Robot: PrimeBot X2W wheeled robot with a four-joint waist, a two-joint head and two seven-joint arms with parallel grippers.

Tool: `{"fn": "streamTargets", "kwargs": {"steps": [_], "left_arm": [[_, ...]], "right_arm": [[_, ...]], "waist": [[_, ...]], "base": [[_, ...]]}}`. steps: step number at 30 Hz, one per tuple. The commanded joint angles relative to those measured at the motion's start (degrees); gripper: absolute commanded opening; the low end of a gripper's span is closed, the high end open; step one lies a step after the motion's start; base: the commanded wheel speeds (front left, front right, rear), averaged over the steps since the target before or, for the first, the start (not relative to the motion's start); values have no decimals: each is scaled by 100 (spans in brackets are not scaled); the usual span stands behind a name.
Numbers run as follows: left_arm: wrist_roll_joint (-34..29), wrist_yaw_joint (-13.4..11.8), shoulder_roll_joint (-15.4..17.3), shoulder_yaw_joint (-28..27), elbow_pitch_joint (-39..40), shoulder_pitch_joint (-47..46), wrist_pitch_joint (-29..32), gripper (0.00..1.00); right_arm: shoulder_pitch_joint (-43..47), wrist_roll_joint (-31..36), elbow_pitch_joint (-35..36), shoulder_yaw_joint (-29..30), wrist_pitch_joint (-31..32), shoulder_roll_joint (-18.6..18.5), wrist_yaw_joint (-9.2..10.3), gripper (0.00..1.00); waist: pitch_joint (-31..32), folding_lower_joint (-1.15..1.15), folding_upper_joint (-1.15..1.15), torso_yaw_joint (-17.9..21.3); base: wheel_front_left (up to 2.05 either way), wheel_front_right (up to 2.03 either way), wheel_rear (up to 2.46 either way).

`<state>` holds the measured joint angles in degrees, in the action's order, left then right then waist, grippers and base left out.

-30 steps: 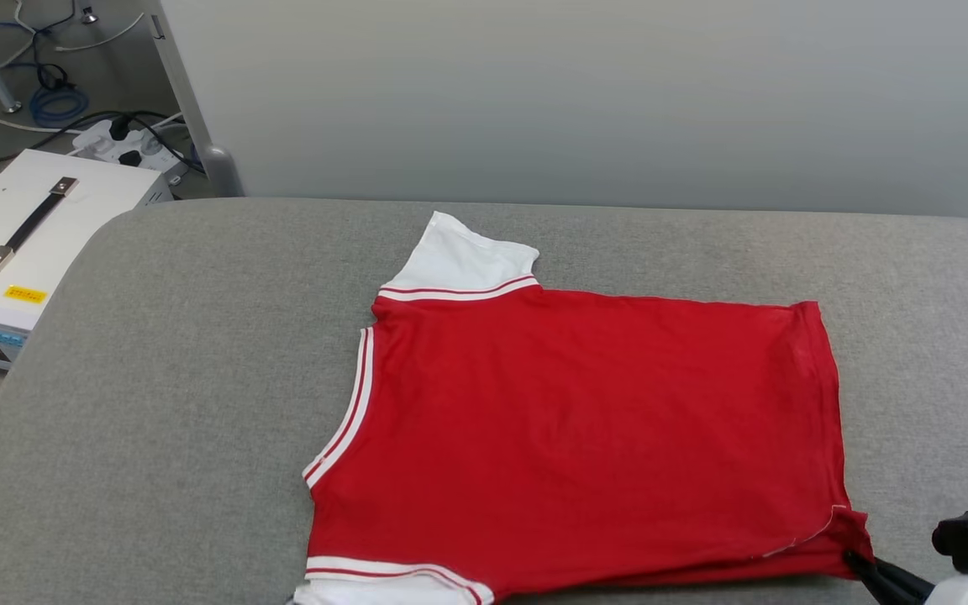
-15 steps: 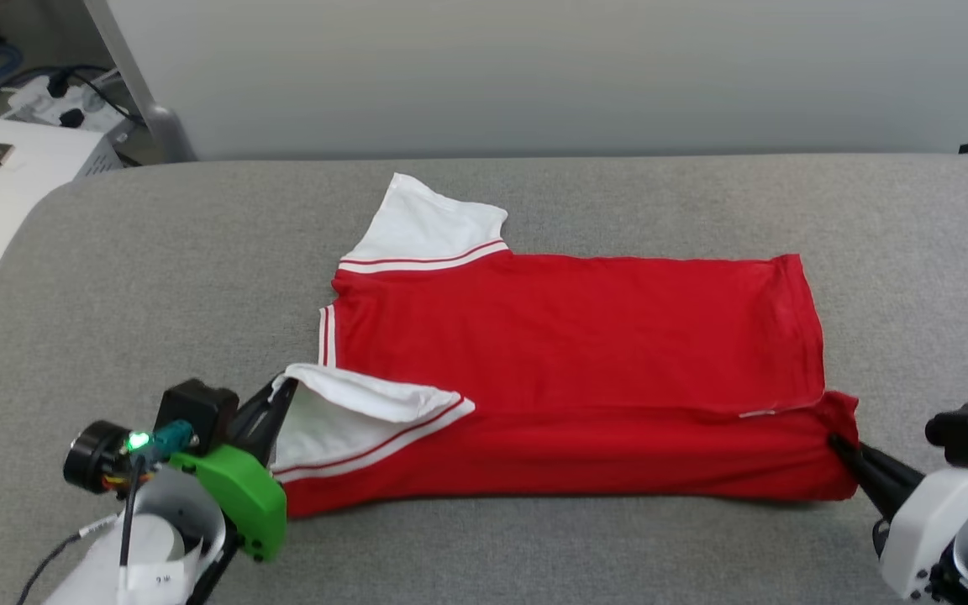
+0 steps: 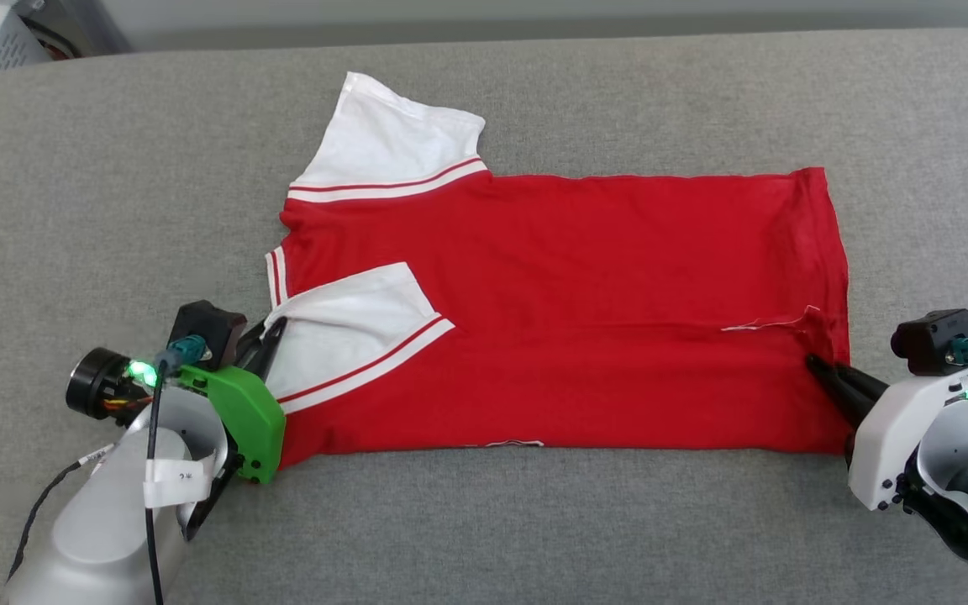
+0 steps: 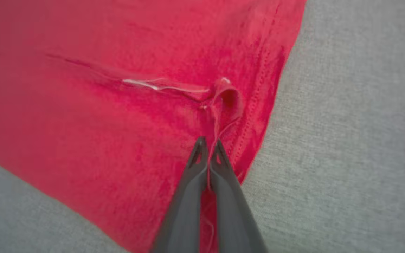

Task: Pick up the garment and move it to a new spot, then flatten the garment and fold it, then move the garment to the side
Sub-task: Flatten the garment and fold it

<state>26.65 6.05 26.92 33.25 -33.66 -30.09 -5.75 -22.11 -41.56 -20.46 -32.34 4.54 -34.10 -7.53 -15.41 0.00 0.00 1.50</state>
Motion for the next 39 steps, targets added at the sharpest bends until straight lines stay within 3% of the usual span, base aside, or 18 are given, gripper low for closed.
{"fn": "streamTargets", "kwargs": {"steps": [1,7,8,9,10,16,21,26,33,39], "left_arm": [[-12,43,-69,53,-189,-118,-76,0],[91,114,-300,283,-886,-250,-377,0],[117,118,-321,292,-954,-268,-425,0],[148,122,-339,295,-1026,-289,-477,73],[149,124,-342,300,-1067,-312,-529,100],[213,135,-212,311,-1166,-498,-729,100],[408,141,61,437,-816,-693,-272,100],[1166,142,428,798,-105,-842,997,100],[2422,143,1122,1533,1094,-1100,3425,100],[3131,143,1246,1765,1288,-1119,4460,100]], "right_arm": [[-103,15,-99,-70,-9,43,4,0],[-182,-104,-376,-249,-179,119,4,0],[-180,-126,-396,-243,-228,124,4,15],[-166,-159,-413,-227,-277,131,4,48],[-146,-183,-417,-212,-314,131,4,96],[96,-162,-167,56,-661,13,4,100],[424,-64,269,465,-681,-127,4,100],[699,116,695,926,-536,-130,4,100],[1020,433,1138,1418,-198,53,4,100],[1138,630,1414,1634,60,216,4,100]], "waist": [[-214,0,0,53],[-125,0,0,38],[-84,0,0,28],[-28,0,0,16],[24,0,0,-1],[387,0,0,-137],[649,0,0,-244],[772,0,0,-312],[758,0,0,-383],[658,0,0,-359]], "base": [[0,0,0],[0,0,0],[0,0,0],[0,0,0],[0,0,0],[0,0,0],[0,0,0],[0,0,0],[0,0,0],[0,0,0]]}}
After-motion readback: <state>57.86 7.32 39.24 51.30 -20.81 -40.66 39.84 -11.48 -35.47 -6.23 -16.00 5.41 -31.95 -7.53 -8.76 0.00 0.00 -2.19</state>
